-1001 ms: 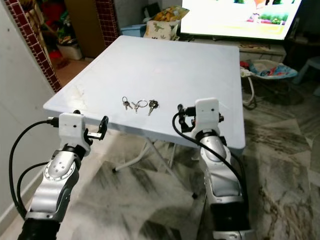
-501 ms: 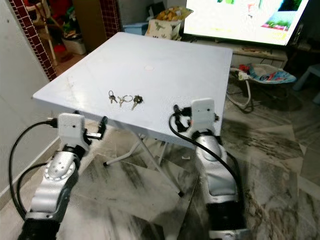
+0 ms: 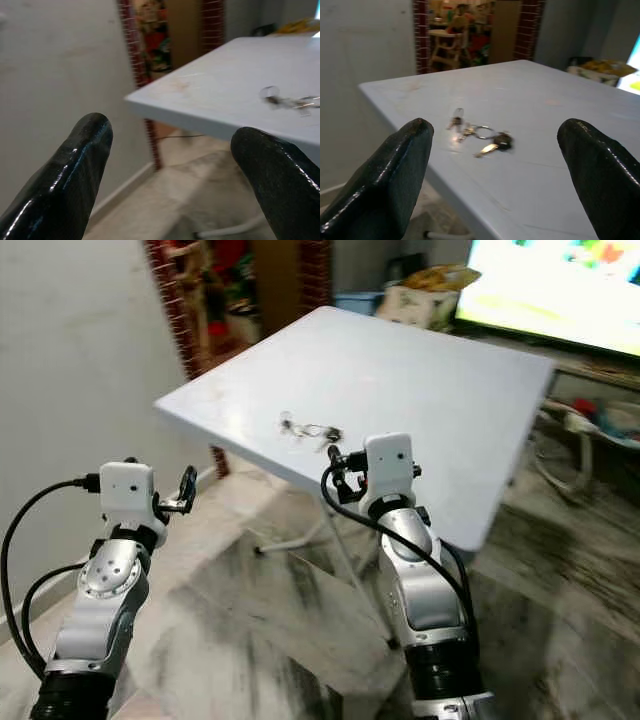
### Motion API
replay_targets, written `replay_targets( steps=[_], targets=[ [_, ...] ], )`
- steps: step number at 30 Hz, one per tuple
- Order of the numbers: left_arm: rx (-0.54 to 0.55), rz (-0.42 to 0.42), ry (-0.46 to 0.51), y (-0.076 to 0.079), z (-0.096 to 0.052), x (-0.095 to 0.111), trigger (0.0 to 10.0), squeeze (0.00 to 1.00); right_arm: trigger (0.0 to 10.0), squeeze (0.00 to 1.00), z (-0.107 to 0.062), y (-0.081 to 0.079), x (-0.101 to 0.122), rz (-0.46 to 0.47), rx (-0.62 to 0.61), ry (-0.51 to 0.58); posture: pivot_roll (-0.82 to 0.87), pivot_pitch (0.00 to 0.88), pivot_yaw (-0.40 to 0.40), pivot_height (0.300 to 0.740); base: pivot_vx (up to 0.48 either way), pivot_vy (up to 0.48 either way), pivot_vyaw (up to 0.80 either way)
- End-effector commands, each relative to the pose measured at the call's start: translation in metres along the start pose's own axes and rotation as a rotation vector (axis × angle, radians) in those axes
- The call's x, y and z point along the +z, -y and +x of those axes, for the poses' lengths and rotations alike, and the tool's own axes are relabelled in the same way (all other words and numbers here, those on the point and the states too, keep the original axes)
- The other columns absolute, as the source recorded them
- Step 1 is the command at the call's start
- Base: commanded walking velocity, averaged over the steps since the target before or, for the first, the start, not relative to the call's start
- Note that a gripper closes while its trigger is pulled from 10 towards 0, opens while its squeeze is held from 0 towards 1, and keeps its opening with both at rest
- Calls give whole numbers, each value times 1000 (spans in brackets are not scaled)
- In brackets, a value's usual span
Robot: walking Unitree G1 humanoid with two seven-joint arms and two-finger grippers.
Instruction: Hang keys on a hook
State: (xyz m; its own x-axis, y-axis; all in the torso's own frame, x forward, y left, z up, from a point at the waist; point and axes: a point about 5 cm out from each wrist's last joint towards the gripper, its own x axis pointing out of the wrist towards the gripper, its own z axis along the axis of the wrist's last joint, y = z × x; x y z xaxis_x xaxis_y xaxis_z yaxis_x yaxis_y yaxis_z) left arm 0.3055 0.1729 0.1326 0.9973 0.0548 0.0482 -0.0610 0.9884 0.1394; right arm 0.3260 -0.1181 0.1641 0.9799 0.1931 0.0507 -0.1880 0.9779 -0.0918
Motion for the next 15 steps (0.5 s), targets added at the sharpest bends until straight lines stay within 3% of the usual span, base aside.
replay_targets(
  steps=[1, 3, 7, 15],
  targets=[
    [22, 53, 21, 0, 2, 4, 10000, 0, 10000, 0, 2, 2, 4, 6, -4, 15, 3, 0, 29, 740, 0, 0, 0],
    [-20, 0, 23, 3, 1, 4, 10000, 0, 10000, 0, 3, 2, 5, 6, -7, 20, 3, 0, 28, 740, 0, 0, 0],
    [-58, -31, 14, 7, -1, 3, 10000, 0, 10000, 0, 3, 3, 5, 10, -17, 23, 2, 0, 29, 740, 0, 0, 0],
    [-73, -42, 15, 8, -1, 2, 10000, 0, 10000, 0, 2, 3, 3, 19, -10, 14, 1, 0, 28, 740, 44, 0, 0]
  ],
)
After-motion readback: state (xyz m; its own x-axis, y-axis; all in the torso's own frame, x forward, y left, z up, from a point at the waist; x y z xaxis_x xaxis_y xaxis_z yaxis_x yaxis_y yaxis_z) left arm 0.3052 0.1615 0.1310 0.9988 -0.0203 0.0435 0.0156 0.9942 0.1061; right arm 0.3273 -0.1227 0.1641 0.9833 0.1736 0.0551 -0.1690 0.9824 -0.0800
